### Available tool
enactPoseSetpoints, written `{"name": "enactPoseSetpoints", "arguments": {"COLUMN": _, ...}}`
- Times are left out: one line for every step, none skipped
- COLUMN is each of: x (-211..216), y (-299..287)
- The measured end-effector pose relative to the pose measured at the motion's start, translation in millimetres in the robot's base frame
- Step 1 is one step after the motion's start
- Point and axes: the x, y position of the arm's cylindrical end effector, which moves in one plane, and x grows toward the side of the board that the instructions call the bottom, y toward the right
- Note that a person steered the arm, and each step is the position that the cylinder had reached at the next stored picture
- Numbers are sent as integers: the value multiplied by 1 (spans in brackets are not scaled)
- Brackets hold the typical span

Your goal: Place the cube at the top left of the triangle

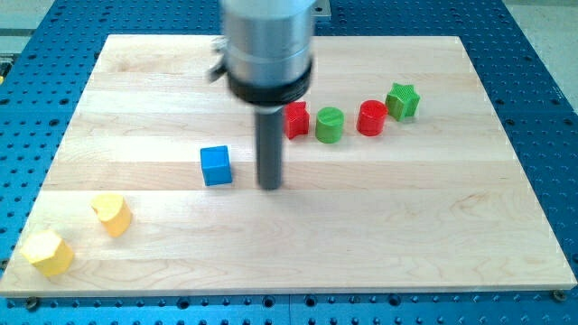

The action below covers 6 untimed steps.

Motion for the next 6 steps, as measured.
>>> {"name": "enactPoseSetpoints", "arguments": {"x": -19, "y": -69}}
{"name": "enactPoseSetpoints", "arguments": {"x": -53, "y": -98}}
{"name": "enactPoseSetpoints", "arguments": {"x": -93, "y": -110}}
{"name": "enactPoseSetpoints", "arguments": {"x": -140, "y": -111}}
{"name": "enactPoseSetpoints", "arguments": {"x": -124, "y": -178}}
{"name": "enactPoseSetpoints", "arguments": {"x": -154, "y": -168}}
